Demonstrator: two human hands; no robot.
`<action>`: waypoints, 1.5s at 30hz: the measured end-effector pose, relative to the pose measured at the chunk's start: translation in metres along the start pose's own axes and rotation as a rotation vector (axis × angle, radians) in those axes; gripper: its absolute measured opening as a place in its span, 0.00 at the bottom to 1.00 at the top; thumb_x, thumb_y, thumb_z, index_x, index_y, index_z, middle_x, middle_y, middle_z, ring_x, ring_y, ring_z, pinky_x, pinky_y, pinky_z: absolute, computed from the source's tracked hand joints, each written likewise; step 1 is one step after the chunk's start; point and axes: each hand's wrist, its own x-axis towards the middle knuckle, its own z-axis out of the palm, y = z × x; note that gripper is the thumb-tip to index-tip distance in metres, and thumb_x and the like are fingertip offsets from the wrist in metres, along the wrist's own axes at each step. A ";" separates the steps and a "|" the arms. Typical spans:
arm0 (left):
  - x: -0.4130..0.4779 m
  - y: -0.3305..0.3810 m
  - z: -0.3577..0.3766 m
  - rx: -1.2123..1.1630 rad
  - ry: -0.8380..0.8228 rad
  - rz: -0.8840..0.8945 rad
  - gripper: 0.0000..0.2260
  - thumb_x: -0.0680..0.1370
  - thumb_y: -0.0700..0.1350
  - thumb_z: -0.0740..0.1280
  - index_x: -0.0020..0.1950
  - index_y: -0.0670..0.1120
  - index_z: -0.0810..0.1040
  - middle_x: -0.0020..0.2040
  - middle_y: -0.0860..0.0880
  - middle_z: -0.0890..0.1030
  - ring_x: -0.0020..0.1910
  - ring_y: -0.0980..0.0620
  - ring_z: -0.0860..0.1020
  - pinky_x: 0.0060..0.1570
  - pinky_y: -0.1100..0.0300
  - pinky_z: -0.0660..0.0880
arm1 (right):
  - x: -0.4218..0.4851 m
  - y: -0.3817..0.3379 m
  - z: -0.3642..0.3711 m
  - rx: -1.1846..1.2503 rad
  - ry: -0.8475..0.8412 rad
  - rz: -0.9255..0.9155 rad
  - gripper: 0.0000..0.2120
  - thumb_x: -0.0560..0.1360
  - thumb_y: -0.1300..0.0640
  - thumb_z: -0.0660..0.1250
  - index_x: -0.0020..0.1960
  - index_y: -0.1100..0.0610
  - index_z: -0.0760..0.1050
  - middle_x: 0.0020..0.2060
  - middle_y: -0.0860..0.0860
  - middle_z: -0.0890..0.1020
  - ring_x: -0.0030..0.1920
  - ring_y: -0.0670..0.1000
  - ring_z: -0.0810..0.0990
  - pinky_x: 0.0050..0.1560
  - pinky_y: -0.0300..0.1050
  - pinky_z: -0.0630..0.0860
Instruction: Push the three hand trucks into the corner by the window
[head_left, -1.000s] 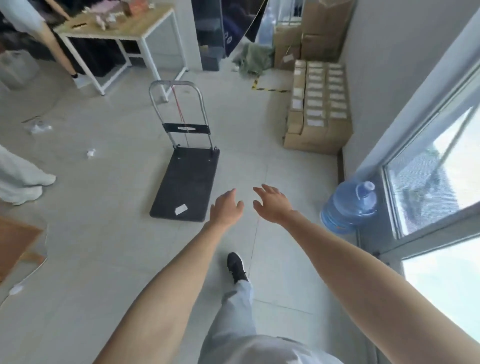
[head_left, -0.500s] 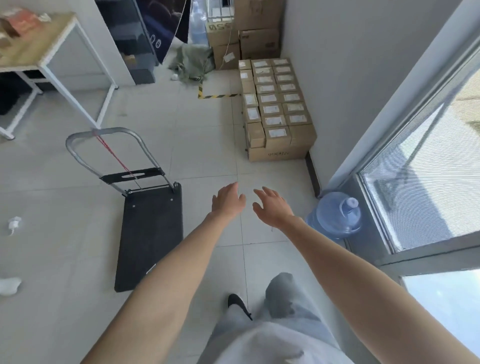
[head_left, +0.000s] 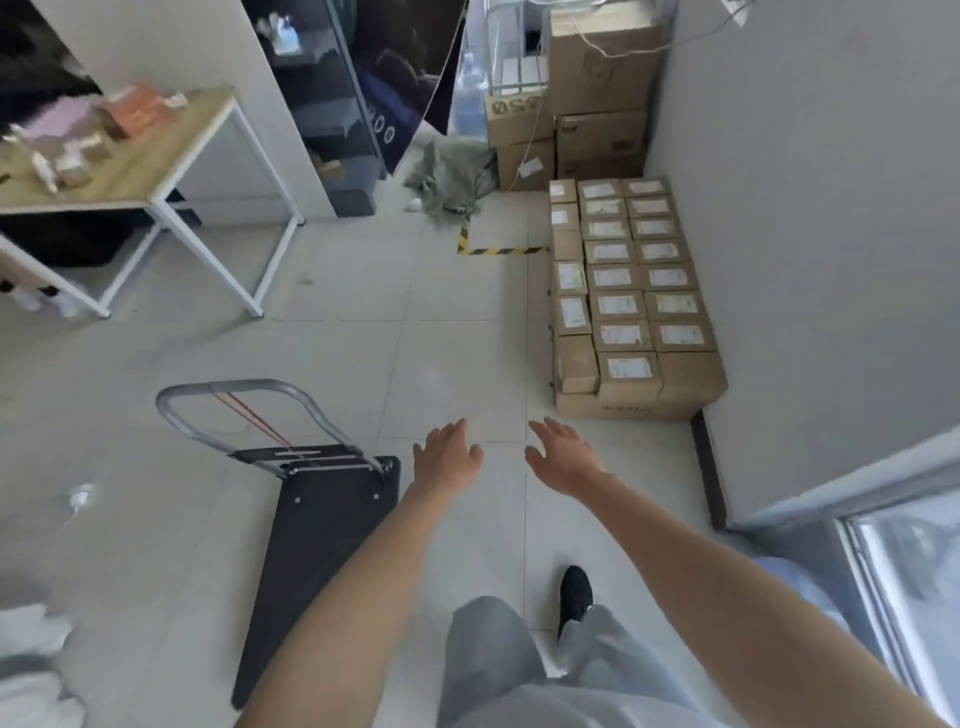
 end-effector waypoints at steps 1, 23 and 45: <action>0.018 -0.003 -0.016 -0.005 0.023 -0.022 0.24 0.81 0.51 0.55 0.76 0.46 0.61 0.74 0.46 0.68 0.74 0.43 0.63 0.71 0.39 0.58 | 0.022 -0.006 -0.009 -0.015 -0.016 -0.018 0.27 0.82 0.45 0.53 0.79 0.50 0.55 0.79 0.53 0.57 0.78 0.56 0.54 0.75 0.55 0.55; 0.311 -0.241 -0.196 -0.327 0.120 -0.553 0.27 0.81 0.55 0.54 0.78 0.47 0.59 0.75 0.45 0.67 0.73 0.42 0.64 0.71 0.42 0.60 | 0.427 -0.309 -0.071 -0.200 -0.251 -0.462 0.26 0.81 0.46 0.56 0.78 0.51 0.58 0.78 0.53 0.58 0.77 0.56 0.56 0.74 0.54 0.59; 0.319 -0.389 -0.259 -0.705 0.542 -1.614 0.28 0.81 0.49 0.54 0.80 0.54 0.49 0.79 0.47 0.55 0.78 0.43 0.52 0.74 0.40 0.53 | 0.569 -0.644 0.025 -0.686 -0.881 -1.385 0.26 0.82 0.48 0.53 0.78 0.54 0.57 0.78 0.53 0.59 0.76 0.57 0.57 0.74 0.54 0.59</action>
